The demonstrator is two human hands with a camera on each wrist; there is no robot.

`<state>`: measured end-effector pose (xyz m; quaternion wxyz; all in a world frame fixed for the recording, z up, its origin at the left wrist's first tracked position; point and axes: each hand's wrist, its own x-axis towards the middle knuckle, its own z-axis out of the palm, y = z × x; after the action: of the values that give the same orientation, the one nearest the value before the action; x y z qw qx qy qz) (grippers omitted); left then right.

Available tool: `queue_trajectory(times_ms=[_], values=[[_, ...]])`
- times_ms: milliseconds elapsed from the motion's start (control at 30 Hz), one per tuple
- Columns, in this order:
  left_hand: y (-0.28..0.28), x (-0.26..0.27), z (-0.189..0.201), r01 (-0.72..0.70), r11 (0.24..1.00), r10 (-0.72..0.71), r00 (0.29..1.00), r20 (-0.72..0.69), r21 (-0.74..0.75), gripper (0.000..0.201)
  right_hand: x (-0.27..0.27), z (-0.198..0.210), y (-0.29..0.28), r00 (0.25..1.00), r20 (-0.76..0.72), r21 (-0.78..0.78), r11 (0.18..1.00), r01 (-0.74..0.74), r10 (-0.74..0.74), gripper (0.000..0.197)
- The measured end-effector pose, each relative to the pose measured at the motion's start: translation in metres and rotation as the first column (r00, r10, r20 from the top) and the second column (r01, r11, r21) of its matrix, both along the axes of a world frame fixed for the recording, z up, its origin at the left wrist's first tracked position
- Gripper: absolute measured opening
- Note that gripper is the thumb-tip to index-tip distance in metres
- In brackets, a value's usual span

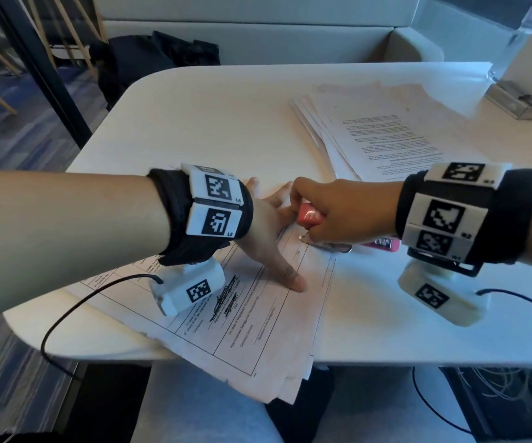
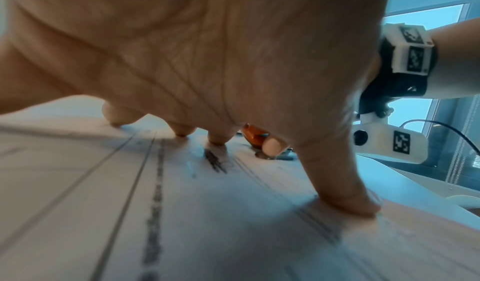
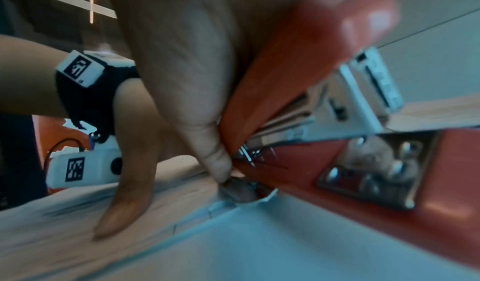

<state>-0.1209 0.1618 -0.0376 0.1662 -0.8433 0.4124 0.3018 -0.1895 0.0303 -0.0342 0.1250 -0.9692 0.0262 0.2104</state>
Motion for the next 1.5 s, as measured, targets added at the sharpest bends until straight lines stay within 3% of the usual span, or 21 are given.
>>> queue_trajectory(times_ms=[300,467,733,933,1100,1233,1367,1500], values=[[-0.001,0.003,-0.003,-0.007,1.000,0.007,1.000,-0.019,-0.028,0.121,0.012,0.012,-0.002,0.961,-0.182,0.092,0.970,0.225,-0.206,0.032],[-0.001,0.007,-0.008,-0.007,1.000,0.006,1.000,-0.010,-0.021,0.129,0.012,0.019,-0.004,0.935,-0.195,0.123,0.938,0.324,-0.297,0.034],[0.000,0.008,0.002,0.024,0.999,-0.025,0.999,-0.034,-0.023,0.129,0.007,0.022,-0.002,0.966,-0.164,-0.015,0.980,0.198,-0.198,0.041],[0.000,0.019,0.006,0.090,0.996,-0.089,0.996,0.005,-0.025,0.136,0.003,0.020,0.002,0.993,0.011,-0.130,0.984,0.121,-0.120,0.048],[0.001,0.016,0.006,0.070,0.995,-0.068,0.997,0.033,-0.071,0.135,-0.005,0.022,0.002,0.992,0.099,-0.194,0.976,0.098,-0.080,0.039],[-0.002,0.011,0.006,0.052,0.993,-0.047,0.997,0.054,-0.105,0.126,-0.012,0.018,0.002,0.989,0.141,-0.206,0.976,0.068,-0.039,0.034],[0.002,0.005,0.008,0.037,0.980,-0.030,0.999,0.041,-0.194,0.118,-0.020,0.022,0.001,0.973,0.230,-0.275,0.961,0.036,0.030,0.048],[0.002,0.003,0.016,0.128,0.931,-0.083,0.986,0.142,-0.342,0.085,-0.026,0.029,0.004,0.965,0.248,-0.322,0.947,-0.005,0.089,0.053]])
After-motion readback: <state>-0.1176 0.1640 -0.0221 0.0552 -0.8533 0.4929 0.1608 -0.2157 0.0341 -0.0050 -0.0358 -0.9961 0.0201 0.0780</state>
